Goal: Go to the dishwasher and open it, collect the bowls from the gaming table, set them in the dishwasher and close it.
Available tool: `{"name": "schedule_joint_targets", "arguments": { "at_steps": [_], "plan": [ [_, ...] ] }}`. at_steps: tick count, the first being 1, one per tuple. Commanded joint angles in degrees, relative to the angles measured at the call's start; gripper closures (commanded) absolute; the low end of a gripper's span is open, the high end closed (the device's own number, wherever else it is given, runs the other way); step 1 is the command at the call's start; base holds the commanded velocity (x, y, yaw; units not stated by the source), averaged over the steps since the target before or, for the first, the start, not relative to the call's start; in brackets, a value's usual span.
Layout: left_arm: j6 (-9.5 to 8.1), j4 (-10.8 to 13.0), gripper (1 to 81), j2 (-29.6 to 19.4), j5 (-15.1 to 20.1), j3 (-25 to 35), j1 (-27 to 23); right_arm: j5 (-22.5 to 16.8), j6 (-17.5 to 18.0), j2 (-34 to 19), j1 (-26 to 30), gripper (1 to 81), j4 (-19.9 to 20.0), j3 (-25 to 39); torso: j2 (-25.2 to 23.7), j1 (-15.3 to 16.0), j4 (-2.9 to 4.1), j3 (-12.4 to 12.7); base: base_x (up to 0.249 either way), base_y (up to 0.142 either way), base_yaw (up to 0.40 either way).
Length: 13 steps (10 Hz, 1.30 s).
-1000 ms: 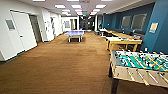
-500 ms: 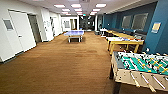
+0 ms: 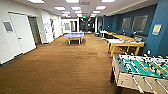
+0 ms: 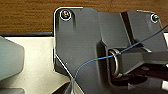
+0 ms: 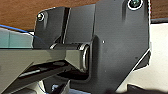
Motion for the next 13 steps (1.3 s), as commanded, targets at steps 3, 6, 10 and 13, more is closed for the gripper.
{"name": "schedule_joint_targets", "arguments": {
  "at_steps": [3,6,10,13],
  "plan": [
    [-0.06,-0.5,1.0,-0.6,2.5,-0.2,-3.8,-2.8,-0.1,-0.4,4.0,1.0,-0.3,0.4,0.0,0.1,0.00,0.0,0.163,0.000,0.000],
    [-0.06,-0.4,1.0,-0.6,2.5,-0.2,-3.8,-2.8,-0.1,-0.4,3.8,1.0,-0.3,0.2,0.0,0.1,0.00,0.0,0.164,0.000,0.000],
    [-0.06,-0.4,1.0,-0.5,2.5,-0.2,-3.7,-2.7,-0.1,-0.4,3.6,1.0,-0.3,0.2,0.0,0.0,0.00,0.0,0.166,0.000,0.000],
    [-0.06,-0.4,1.0,-0.5,2.5,-0.2,-3.6,-2.7,-0.1,-0.4,3.7,1.0,-0.3,0.2,0.0,0.0,0.00,0.0,0.182,0.000,0.000]
  ]
}}
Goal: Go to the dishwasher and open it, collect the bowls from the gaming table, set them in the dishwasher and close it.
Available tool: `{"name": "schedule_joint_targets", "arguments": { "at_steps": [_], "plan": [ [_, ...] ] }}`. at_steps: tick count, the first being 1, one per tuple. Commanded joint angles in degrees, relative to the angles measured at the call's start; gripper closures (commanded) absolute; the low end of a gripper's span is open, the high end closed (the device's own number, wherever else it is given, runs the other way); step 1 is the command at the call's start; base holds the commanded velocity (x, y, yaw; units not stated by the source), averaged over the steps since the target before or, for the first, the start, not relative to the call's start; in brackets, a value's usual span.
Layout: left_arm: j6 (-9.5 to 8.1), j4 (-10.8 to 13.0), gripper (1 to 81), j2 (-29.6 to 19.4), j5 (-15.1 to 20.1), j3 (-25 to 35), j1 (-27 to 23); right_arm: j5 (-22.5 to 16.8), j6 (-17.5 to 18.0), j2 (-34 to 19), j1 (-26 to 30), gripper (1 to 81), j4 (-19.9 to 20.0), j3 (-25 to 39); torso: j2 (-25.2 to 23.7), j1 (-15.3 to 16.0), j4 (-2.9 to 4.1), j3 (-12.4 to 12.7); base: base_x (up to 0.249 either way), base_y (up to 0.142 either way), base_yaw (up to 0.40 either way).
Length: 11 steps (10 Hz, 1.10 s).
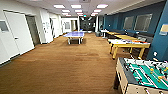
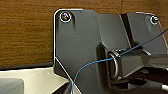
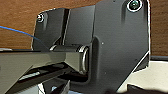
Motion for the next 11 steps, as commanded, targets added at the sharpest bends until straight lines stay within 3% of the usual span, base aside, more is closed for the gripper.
{"name": "schedule_joint_targets", "arguments": {
  "at_steps": [1,11],
  "plan": [
    [-0.06,-0.3,1.0,-0.6,2.8,-0.1,-2.8,-3.1,-0.1,-0.4,3.1,1.0,-0.3,0.4,0.0,0.0,0.00,0.0,0.188,0.000,0.000],
    [-0.06,-0.3,1.0,-0.5,2.8,-0.1,-2.8,-2.8,-0.1,-0.3,3.2,1.0,-0.2,0.2,0.0,0.0,0.00,0.0,0.190,0.000,0.000]
  ]
}}
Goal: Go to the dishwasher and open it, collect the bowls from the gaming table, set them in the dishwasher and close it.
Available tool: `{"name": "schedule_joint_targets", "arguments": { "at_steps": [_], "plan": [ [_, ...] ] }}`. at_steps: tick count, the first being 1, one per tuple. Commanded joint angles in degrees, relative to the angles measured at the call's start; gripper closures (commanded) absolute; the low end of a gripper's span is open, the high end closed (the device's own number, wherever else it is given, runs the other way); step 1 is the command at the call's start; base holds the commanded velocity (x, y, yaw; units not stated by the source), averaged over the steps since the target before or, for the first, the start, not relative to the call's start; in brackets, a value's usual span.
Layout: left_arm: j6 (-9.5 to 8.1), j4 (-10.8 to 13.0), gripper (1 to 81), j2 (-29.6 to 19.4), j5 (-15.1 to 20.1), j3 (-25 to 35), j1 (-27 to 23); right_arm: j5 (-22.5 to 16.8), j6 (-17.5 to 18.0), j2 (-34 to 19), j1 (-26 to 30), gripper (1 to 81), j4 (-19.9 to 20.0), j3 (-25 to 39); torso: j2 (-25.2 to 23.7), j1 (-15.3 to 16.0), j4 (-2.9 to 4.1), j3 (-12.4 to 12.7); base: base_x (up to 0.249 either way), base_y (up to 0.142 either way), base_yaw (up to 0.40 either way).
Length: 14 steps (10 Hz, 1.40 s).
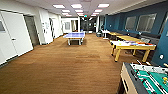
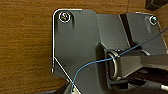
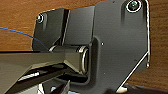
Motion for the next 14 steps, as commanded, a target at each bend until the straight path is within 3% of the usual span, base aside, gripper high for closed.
{"name": "schedule_joint_targets", "arguments": {
  "at_steps": [1,14],
  "plan": [
    [-0.06,-0.3,1.0,-0.6,2.9,-0.1,-2.8,-2.9,-0.1,-0.4,3.1,1.0,-0.2,0.3,0.0,0.0,0.00,0.0,0.194,0.000,0.000],
    [0.02,-0.2,1.0,-0.2,2.9,-0.1,-2.7,-2.9,-0.1,-0.4,3.0,1.0,-0.2,0.2,-0.1,-0.2,0.00,0.0,0.212,0.000,0.000]
  ]
}}
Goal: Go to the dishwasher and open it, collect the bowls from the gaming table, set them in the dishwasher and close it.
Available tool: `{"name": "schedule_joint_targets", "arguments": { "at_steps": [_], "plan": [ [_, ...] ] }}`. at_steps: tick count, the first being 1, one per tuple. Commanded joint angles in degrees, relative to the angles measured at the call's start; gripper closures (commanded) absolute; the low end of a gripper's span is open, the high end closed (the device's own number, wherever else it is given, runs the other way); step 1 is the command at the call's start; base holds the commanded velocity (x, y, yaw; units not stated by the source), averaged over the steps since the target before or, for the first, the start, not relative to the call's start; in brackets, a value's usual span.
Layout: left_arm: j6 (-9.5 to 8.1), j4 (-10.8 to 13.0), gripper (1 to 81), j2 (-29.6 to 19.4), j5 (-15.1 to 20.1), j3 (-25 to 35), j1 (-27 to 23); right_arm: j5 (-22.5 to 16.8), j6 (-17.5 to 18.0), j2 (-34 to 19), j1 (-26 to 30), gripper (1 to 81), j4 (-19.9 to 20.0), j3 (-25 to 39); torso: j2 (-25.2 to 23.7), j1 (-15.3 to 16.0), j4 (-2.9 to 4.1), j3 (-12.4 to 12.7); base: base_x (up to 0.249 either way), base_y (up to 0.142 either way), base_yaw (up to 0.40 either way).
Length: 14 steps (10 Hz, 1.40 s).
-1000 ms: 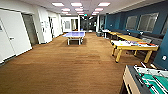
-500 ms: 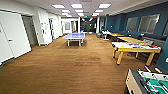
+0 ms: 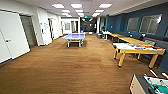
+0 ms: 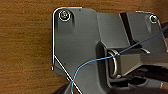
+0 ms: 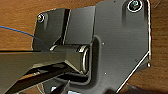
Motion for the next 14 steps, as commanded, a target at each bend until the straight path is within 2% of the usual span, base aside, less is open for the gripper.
{"name": "schedule_joint_targets", "arguments": {
  "at_steps": [1,14],
  "plan": [
    [0.02,-0.1,1.0,-0.4,2.7,-0.1,-3.0,-2.8,-0.1,-0.5,3.2,1.0,-0.1,0.4,0.0,0.0,0.00,0.0,0.242,0.000,0.000],
    [0.20,0.3,1.0,0.2,2.7,-0.1,-3.0,-2.7,-0.1,0.8,3.2,1.0,-0.1,-1.3,0.0,0.0,0.00,0.0,0.251,0.000,0.000]
  ]
}}
